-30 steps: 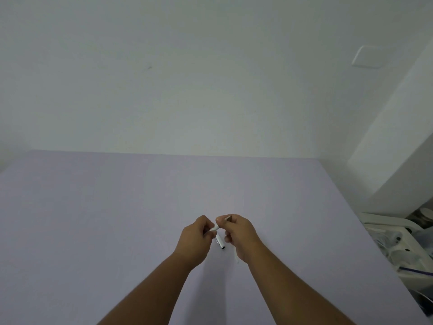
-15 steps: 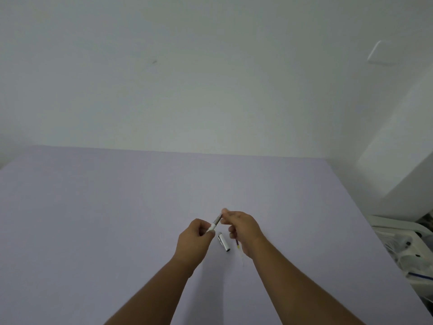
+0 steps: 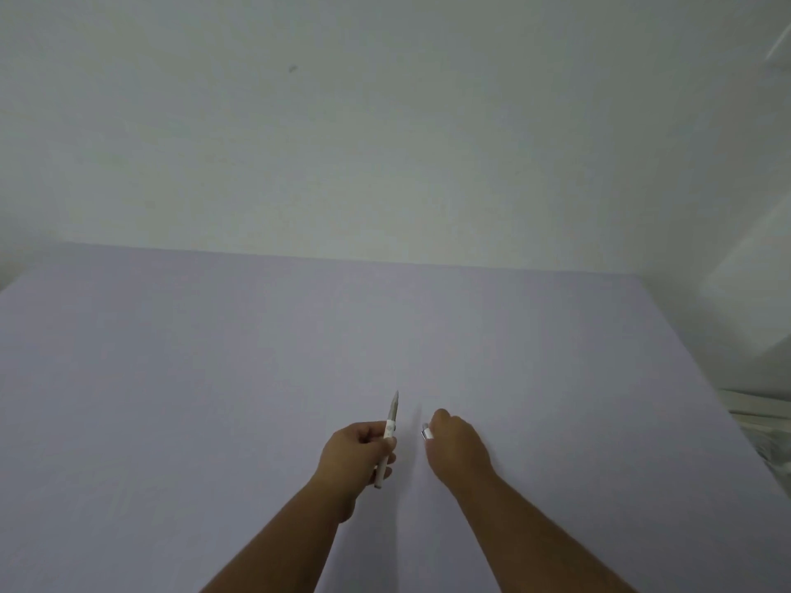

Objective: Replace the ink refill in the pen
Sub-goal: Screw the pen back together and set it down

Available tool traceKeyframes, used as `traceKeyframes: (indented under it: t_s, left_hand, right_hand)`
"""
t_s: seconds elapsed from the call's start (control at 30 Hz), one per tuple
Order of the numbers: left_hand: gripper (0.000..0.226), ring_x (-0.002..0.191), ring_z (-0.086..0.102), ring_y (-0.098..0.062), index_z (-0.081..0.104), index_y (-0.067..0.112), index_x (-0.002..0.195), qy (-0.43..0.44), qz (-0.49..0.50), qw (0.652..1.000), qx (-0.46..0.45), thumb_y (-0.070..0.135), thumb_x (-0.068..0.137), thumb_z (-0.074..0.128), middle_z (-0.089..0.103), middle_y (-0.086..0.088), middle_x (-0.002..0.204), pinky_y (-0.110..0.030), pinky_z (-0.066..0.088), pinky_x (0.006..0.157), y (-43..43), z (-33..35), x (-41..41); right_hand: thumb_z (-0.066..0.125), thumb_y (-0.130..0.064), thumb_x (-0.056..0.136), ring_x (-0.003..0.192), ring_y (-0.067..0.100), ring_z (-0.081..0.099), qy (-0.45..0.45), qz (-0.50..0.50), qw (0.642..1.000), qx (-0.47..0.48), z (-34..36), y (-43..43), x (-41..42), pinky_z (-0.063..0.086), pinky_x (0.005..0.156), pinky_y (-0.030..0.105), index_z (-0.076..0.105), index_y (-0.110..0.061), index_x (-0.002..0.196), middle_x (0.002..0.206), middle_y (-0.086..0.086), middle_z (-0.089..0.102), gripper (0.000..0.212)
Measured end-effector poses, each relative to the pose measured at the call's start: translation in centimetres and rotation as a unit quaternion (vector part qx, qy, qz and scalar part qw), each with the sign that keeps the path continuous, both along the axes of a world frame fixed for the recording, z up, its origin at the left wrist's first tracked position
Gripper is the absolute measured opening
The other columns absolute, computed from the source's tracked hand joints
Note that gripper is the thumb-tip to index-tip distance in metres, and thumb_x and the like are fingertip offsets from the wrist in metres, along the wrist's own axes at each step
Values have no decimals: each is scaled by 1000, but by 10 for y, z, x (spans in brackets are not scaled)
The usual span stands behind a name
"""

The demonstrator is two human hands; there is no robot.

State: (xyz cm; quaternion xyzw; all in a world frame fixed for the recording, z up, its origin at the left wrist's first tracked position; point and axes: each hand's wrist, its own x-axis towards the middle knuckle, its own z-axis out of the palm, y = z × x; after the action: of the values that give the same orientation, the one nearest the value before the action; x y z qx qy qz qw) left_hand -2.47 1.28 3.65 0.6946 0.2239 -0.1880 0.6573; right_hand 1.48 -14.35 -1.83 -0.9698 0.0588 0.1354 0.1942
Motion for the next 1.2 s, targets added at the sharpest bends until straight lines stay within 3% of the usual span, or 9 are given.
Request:
traceKeyframes:
  t_s: [0.1, 0.17, 0.27, 0.33, 0.4, 0.67, 0.93, 1.2]
  left_hand:
    - [10, 74, 67, -20, 68, 17, 91, 5, -9, 1000, 0, 9, 86, 65, 70, -9, 84, -27, 58, 62, 3, -3, 2]
    - [11, 73, 67, -20, 69, 13, 95, 4, -14, 1000, -2, 9, 86, 66, 69, -8, 83, -28, 58, 63, 3, -3, 3]
    - [13, 72, 66, -20, 69, 12, 97, 5, -23, 1000, 6, 10, 85, 68, 69, -8, 82, -29, 58, 65, 2, -1, 4]
    - [15, 73, 66, -20, 69, 12, 98, 8, -30, 999, 13, 10, 83, 69, 70, -9, 84, -28, 58, 65, 0, 1, 5]
    - [16, 75, 65, -21, 69, 11, 100, 6, -38, 999, 15, 9, 83, 68, 70, -10, 86, -29, 57, 66, -2, 4, 5]
    - [13, 77, 64, -23, 69, 11, 97, -5, -41, 999, 11, 10, 84, 68, 70, -12, 87, -35, 59, 76, -6, 12, 0]
    - [9, 71, 64, -23, 70, 7, 90, -3, -35, 999, -6, 4, 81, 68, 68, -13, 78, -33, 59, 71, -7, 16, -5]
    - [13, 70, 64, -23, 70, 3, 94, -6, -41, 999, -4, 2, 80, 69, 68, -14, 78, -32, 58, 70, -8, 17, -10]
  right_hand:
    - [44, -29, 94, 101, 31, 60, 2, -44, 996, 77, 5, 5, 6, 48, 82, 34, 59, -7, 105, 105, 14, 65, 29]
    - [49, -33, 93, 85, 27, 64, 1, -104, 975, 197, 16, 7, 12, 49, 78, 34, 65, -10, 86, 87, 10, 70, 29]
    - [58, -25, 89, 61, 15, 61, 0, -213, 882, 422, 38, 6, 26, 53, 72, 34, 65, -18, 67, 65, 0, 68, 24]
    - [60, -15, 88, 62, 13, 62, 13, -251, 811, 528, 52, 4, 33, 53, 65, 27, 68, -11, 80, 72, 4, 68, 12]
    - [62, -10, 87, 64, 14, 64, 22, -255, 784, 565, 63, 2, 37, 52, 61, 25, 67, -6, 87, 74, 6, 69, 6]
    - [66, -9, 83, 64, 14, 66, 73, -185, 804, 560, 71, 0, 23, 51, 63, 25, 68, -6, 87, 77, 8, 72, 6]
    - [67, -12, 82, 64, 12, 65, 98, -142, 813, 555, 72, 2, 6, 52, 63, 25, 68, -11, 78, 74, 4, 72, 4]
    - [67, -11, 83, 60, 9, 66, 101, -132, 821, 545, 75, -3, -2, 54, 61, 22, 68, -7, 82, 73, 4, 72, 4]
